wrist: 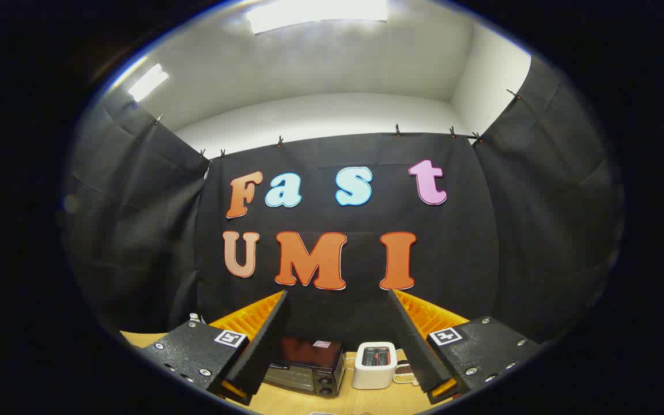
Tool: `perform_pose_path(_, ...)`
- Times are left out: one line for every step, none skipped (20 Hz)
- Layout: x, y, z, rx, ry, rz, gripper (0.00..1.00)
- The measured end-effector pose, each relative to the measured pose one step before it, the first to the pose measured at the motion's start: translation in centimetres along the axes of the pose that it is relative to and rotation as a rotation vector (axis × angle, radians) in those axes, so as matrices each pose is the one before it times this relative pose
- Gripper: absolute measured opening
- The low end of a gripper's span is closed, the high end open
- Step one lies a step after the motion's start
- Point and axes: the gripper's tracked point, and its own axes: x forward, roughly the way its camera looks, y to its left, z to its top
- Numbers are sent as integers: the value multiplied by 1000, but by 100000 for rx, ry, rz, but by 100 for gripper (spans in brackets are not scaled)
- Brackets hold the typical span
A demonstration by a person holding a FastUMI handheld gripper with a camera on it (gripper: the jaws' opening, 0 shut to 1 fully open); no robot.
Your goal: Open the toaster oven, put the food inside, and close the toaster oven door.
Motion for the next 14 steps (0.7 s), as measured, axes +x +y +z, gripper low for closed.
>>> perform_pose_path(-214, 32, 518, 107, -1034, -5, 99)
perform_pose_path(-199, 114, 450, 5, -748, 338, 99)
perform_pose_path(-327, 26, 212, 218, -360, 9, 99)
perform_pose_path(-135, 20, 52, 155, -83, -69, 99)
perform_pose_path(-153, -43, 173, -113, -204, -289, 99)
perform_pose_path(-76, -84, 82, -250, -176, -246, 99)
perform_pose_path(-100, 89, 77, -310, 21, -139, 99)
perform_pose_path(136, 56, 79, -52, 73, -232, 99)
perform_pose_path(91, 130, 159, 50, 69, -191, 99)
perform_pose_path(42, 142, 92, 94, -31, -150, 99)
perform_pose_path(34, 169, 84, 40, 139, -24, 99)
perform_pose_path(103, 177, -15, 4, 445, -24, 99)
perform_pose_path(148, 190, 12, 184, 347, 72, 99)
perform_pose_path(178, 277, 185, 298, 51, 136, 99)
